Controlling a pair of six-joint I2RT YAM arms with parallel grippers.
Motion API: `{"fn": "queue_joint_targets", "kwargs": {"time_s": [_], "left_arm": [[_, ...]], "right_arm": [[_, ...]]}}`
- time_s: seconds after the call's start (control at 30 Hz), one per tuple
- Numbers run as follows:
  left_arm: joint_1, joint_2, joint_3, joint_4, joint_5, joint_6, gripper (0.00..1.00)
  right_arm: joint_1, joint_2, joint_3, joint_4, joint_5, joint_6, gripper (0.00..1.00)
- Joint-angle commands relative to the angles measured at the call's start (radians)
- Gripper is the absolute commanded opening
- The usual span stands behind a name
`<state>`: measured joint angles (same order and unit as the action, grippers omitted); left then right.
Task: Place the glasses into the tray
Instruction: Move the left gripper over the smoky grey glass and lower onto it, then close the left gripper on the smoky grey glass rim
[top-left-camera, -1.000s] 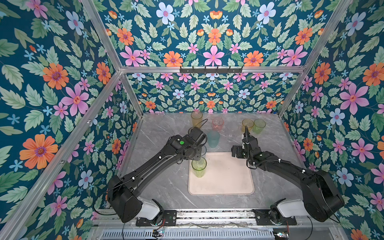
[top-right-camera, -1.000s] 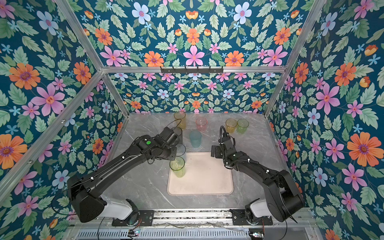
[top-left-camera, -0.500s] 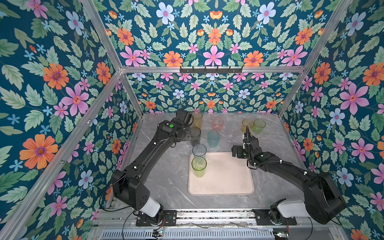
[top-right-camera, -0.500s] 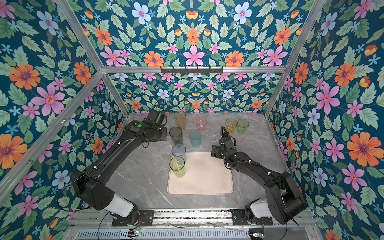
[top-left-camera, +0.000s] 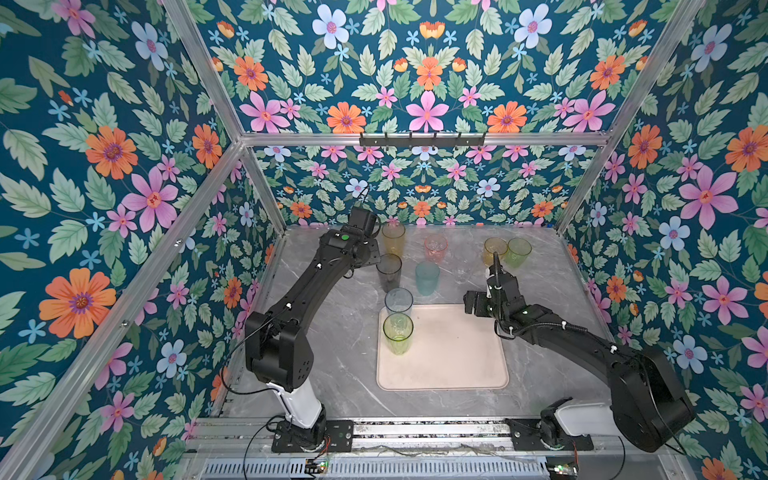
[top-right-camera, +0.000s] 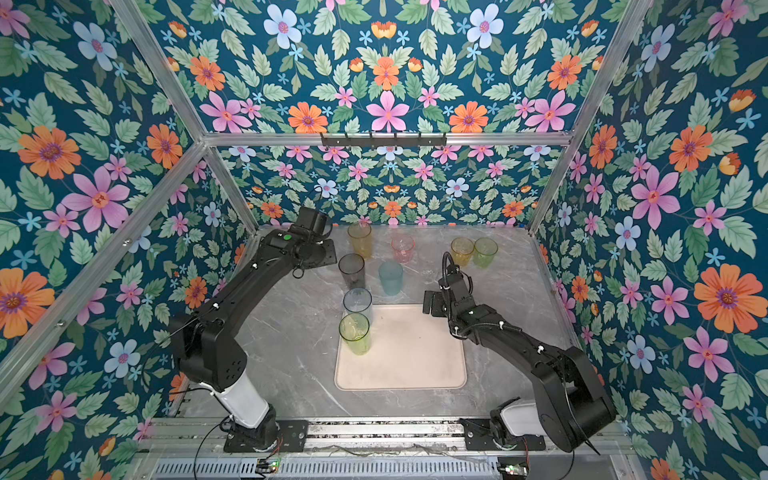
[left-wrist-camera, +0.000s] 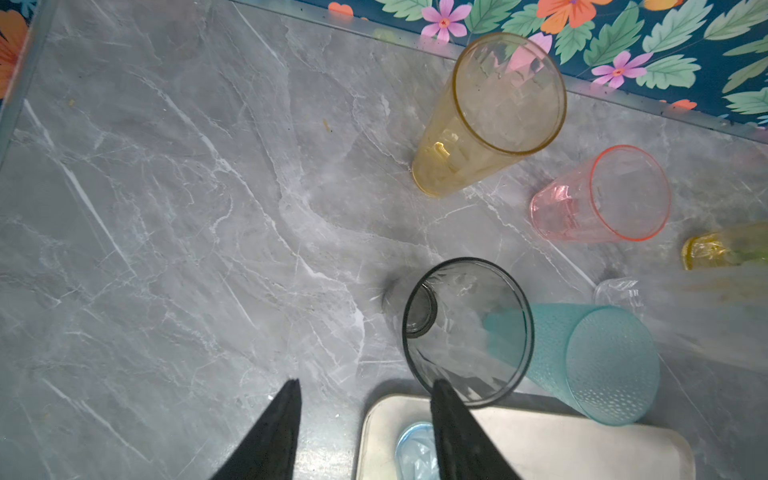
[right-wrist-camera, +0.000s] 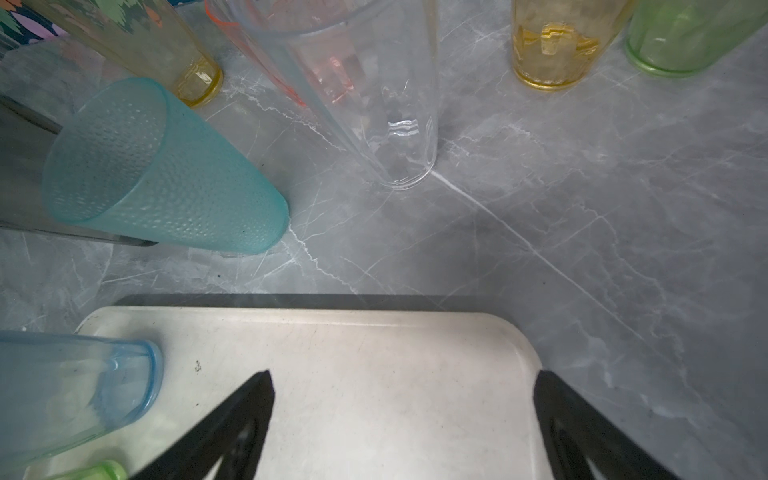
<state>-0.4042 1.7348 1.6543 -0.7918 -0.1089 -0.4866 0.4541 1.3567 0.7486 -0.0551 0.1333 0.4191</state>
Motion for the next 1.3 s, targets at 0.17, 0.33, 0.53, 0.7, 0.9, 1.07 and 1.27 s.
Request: {"fn": "queue_joint_targets", "kwargs": {"time_s": [0.17,0.33,0.53,0.7,0.9,1.07,1.27], "left_arm": [[0.005,0.069,0.012,0.054,0.024,0.013,0.54],[0.008,0.108,0.015,0.063,0.035,0.016,0.54],[0.008,0.146,0.022,0.075,0.051,0.016,0.53],[0.008,0.175,0.031,0.082,0.062,0.017,0.52],[0.008,0.195,0.033,0.085,0.073,0.016,0.49],[0.008,0.205,0.035,0.088,0.086,0.016,0.47],[0.007,0.216,0.037,0.091,0.088,0.016,0.41]], "right_arm": [[0.0,0.004,0.005,0.0,0.003,0.004,0.99],[0.0,0.009,0.006,0.0,0.002,0.003,0.99],[0.0,0.018,0.011,-0.006,-0.001,0.006,0.99],[0.0,0.022,0.015,-0.011,-0.001,0.005,0.99],[0.0,0.024,0.015,-0.011,-0.003,0.006,0.99],[0.0,0.031,0.018,-0.01,-0.018,0.006,0.99],[0.0,0.034,0.021,-0.014,-0.019,0.007,0.99]]}}
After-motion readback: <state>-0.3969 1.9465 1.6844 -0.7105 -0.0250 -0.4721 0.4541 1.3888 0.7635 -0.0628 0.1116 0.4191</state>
